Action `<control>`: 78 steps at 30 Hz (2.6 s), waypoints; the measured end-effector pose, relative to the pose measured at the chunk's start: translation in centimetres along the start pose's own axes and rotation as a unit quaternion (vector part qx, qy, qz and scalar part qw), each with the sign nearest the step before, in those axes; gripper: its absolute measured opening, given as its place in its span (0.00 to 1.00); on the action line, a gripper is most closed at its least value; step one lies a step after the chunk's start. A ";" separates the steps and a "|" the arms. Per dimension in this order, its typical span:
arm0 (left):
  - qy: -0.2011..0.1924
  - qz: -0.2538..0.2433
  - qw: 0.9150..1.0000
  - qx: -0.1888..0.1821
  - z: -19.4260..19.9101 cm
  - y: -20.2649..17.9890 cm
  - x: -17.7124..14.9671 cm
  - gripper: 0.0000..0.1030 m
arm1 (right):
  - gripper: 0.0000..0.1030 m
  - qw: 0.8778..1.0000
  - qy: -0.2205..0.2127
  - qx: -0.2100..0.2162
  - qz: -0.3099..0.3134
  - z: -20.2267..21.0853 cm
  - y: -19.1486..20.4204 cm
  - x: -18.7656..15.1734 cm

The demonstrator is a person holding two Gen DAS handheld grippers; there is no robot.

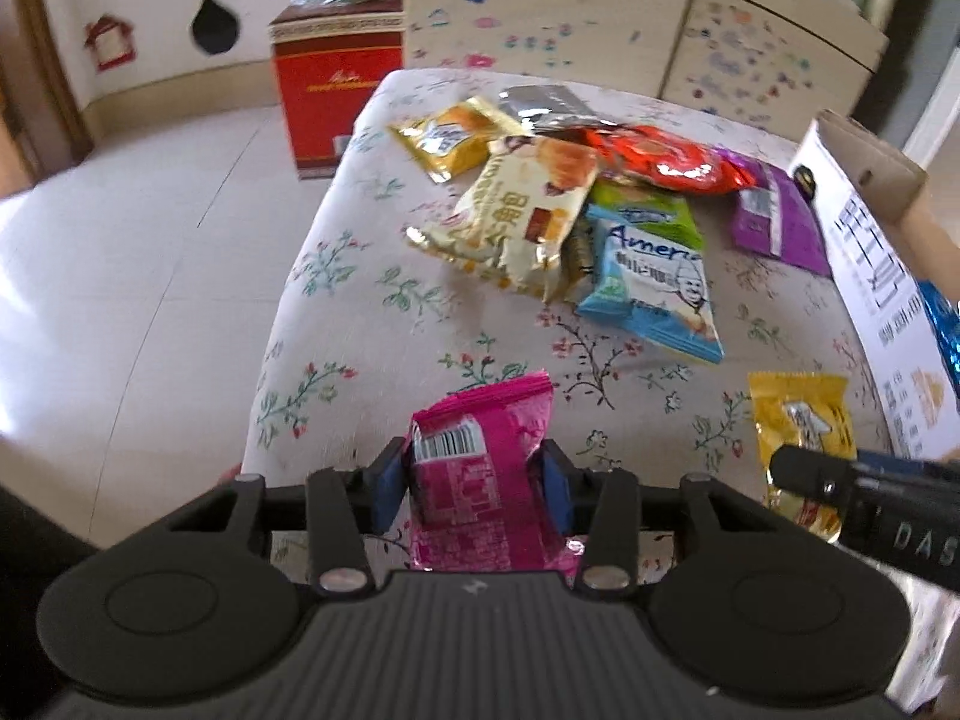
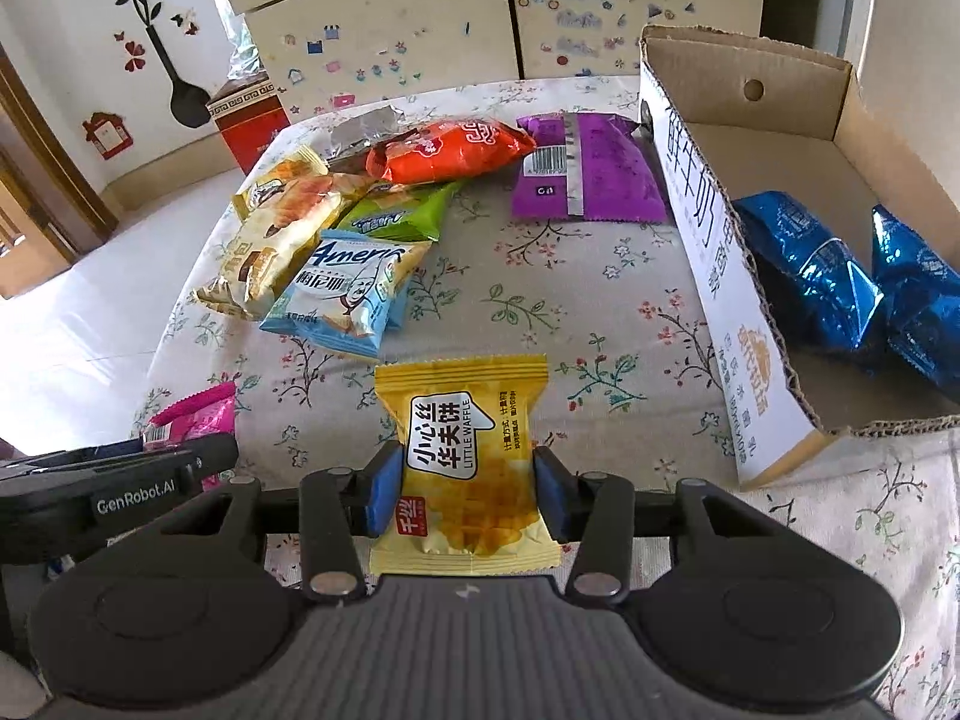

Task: Organize snacks
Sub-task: 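Grasp the pink packet with the left tool while the right tool grasps the yellow waffle packet, then lift both packets and carry them toward the cardboard box, then lower both packets into the box and open both tools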

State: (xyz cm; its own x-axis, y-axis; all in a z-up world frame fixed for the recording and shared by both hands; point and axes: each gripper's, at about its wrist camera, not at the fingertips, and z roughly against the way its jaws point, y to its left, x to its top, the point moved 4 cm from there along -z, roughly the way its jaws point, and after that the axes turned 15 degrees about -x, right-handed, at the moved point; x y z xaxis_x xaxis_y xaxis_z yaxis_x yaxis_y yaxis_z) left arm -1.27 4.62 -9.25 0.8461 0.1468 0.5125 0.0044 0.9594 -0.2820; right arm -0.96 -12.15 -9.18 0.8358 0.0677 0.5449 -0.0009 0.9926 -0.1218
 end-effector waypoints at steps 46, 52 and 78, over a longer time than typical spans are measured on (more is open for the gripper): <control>-0.136 -0.242 0.957 -0.088 4.3 -14.1 7.6 0.42 | 0.51 0.972 -0.184 -0.054 -0.136 9.9 -12.6 5.4; -0.132 -0.256 0.951 -0.116 2.7 -17.6 8.2 0.42 | 0.51 0.961 -0.169 -0.060 -0.210 9.1 -16.0 5.2; -0.092 -0.287 0.936 -0.181 -1.4 -23.1 11.5 0.77 | 0.66 0.932 -0.099 -0.040 -0.346 5.7 -17.8 6.1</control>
State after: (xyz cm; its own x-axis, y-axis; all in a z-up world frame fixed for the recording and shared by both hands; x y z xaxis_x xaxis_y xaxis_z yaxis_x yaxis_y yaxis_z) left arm 9.12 -16.19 1.99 0.5436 -0.2970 0.7851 0.6386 0.7533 -0.1572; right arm 1.04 -28.84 1.06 0.5026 -0.5609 0.6579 0.5488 0.7950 0.2586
